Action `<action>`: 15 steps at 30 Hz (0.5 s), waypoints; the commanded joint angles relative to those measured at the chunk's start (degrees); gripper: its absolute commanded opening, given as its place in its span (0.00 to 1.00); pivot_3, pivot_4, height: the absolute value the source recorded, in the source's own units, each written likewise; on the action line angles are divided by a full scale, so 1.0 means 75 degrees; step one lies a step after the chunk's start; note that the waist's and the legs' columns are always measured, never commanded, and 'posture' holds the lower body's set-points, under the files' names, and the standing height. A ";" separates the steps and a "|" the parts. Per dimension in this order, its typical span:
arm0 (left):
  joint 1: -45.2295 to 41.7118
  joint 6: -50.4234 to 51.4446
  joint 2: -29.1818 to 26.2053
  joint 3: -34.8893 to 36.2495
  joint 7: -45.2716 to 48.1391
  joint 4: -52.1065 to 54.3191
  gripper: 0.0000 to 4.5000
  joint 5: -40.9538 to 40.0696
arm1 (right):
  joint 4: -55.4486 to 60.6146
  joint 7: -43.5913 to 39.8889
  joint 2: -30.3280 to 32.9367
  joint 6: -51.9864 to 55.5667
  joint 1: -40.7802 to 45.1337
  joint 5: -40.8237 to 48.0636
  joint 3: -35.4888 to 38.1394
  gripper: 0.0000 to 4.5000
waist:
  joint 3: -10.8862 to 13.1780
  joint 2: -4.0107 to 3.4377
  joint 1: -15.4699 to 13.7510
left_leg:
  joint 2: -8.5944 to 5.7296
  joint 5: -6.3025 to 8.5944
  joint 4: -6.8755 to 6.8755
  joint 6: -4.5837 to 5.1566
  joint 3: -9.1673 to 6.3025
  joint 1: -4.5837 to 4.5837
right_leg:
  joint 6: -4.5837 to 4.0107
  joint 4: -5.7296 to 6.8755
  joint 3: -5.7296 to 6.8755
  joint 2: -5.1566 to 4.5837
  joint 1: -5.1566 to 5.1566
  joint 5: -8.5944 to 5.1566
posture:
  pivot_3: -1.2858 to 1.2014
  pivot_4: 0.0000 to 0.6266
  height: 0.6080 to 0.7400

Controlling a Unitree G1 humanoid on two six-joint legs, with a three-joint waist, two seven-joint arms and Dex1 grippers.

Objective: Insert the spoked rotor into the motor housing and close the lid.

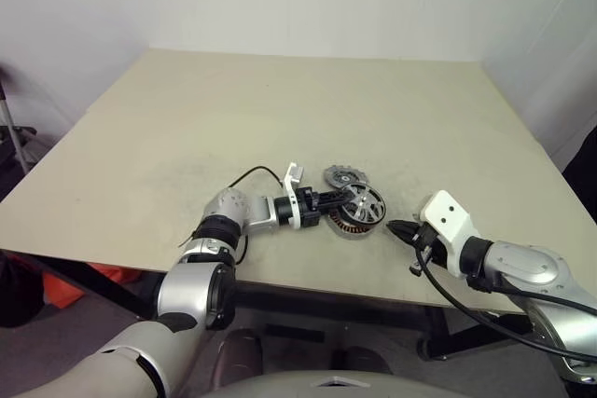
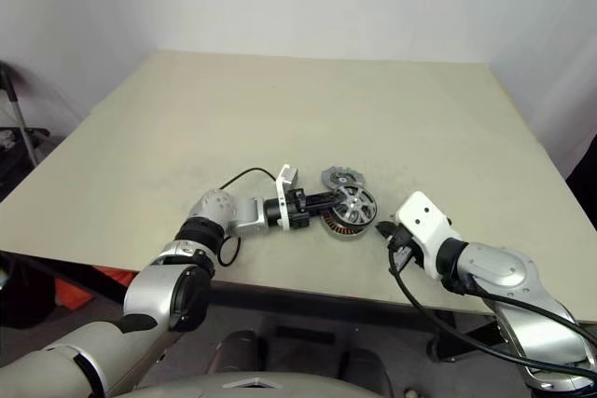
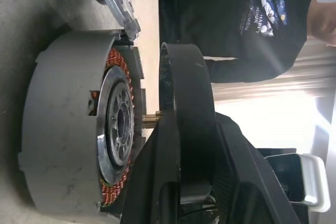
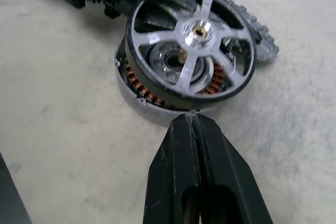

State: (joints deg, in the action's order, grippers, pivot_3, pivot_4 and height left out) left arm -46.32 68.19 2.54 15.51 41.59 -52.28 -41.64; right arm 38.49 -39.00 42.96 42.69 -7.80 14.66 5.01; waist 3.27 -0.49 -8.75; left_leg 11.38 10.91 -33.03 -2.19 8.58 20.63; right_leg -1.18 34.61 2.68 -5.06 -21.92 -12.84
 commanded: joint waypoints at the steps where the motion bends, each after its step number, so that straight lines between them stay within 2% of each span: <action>1: -0.0096 -0.0084 0.0002 0.0008 0.0172 0.0009 0.12 0.0083 | 0.0016 0.0029 0.0054 -0.0200 0.0129 -0.0017 -0.0005 0.00 | -0.0001 -0.0001 -0.0001 | 0.0000 0.0000 0.0000 0.0001 0.0000 -0.0001 | 0.0000 0.0000 0.0000 0.0000 0.0002 0.0000 | 0.52 0.00 1.00; 10: -0.0157 -0.0279 0.0010 0.0228 0.0083 -0.0116 0.12 0.0163 | -0.0100 0.0048 0.0060 -0.0317 0.0208 -0.0074 -0.0094 0.00 | -0.0001 -0.0002 0.0003 | 0.0000 0.0002 0.0000 0.0003 0.0000 -0.0029 | 0.0014 0.0000 0.0000 0.0000 0.0030 -0.0008 | 0.52 0.00 1.00; 15: -0.0186 -0.0419 -0.0018 0.0244 0.0085 -0.0160 0.12 0.0229 | -0.0152 0.0085 0.0041 -0.0360 0.0258 -0.0107 -0.0134 0.00 | 0.0000 -0.0001 0.0007 | 0.0000 0.0006 0.0011 0.0009 0.0001 -0.0084 | 0.0026 -0.0015 0.0000 0.0000 0.0088 -0.0017 | 0.52 0.00 1.00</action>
State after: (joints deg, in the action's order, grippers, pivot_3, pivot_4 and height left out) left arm -46.49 65.78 2.74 16.47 41.95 -53.67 -40.01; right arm 36.90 -38.59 42.96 41.24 -7.11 13.94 3.80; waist 3.27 -0.50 -8.70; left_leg 11.38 10.96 -32.95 -2.12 8.59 19.99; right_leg -0.98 34.49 2.68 -5.07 -21.26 -12.97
